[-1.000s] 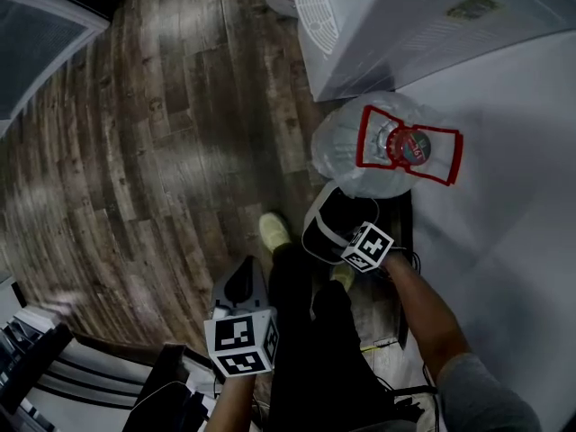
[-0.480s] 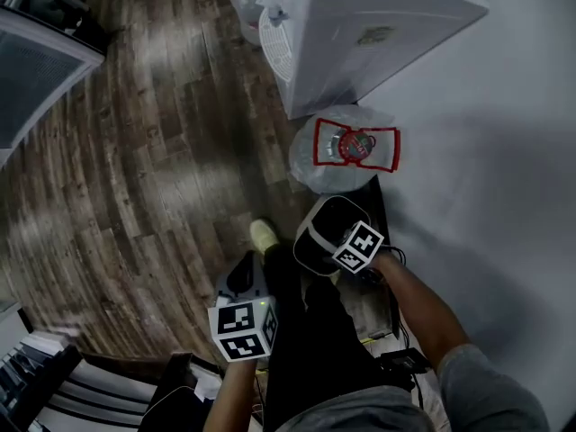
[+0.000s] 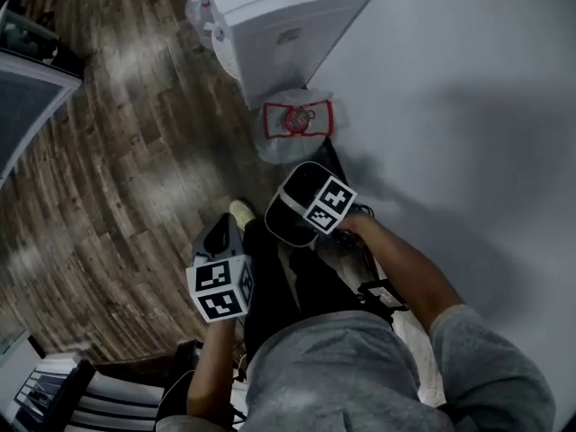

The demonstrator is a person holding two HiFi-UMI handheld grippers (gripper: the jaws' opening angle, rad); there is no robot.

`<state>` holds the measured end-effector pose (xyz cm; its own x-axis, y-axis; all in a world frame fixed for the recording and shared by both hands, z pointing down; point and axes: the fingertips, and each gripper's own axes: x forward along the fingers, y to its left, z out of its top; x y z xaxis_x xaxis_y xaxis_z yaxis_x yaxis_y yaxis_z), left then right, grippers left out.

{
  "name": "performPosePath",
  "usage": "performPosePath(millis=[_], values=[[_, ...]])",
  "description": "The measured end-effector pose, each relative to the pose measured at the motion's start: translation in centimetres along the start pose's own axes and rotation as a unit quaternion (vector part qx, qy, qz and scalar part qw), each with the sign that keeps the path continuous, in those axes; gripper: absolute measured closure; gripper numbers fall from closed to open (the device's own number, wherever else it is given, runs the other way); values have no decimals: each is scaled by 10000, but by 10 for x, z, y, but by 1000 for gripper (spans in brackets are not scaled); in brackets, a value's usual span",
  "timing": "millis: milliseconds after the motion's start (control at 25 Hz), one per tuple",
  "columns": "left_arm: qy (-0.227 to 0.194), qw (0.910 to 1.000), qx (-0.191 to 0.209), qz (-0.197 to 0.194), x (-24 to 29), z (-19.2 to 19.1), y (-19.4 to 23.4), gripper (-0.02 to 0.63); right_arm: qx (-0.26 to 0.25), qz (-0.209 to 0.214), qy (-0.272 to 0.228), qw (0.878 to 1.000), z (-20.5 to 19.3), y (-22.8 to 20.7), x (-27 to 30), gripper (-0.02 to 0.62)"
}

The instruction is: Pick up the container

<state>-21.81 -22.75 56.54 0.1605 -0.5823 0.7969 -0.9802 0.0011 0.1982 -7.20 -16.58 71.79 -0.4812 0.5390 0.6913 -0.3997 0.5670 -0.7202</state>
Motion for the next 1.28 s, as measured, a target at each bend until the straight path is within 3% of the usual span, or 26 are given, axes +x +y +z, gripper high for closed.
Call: performPosePath(millis=[240,560,760,1000,1280], values=[[-186,9993,285,-143,-33,36,-20,592,13,-39,-141,9999,3,54,-57,569],[-486,9973,482,-264,-76,60,-61,592,610,285,-1100,9917,12,115,-125,569],[-587,9964,584,-206,-100,52,-80,591,1130,464,-1845,9752,7,139,-152,569],[-727,9956,585,-27,-134,38,-91,592,1806,798,-2669,9433,-9,149,-174,569],[-670,9960,576,140,-158,3,-105,592,1832,836,-2999,9325,-37,161,-180,569]])
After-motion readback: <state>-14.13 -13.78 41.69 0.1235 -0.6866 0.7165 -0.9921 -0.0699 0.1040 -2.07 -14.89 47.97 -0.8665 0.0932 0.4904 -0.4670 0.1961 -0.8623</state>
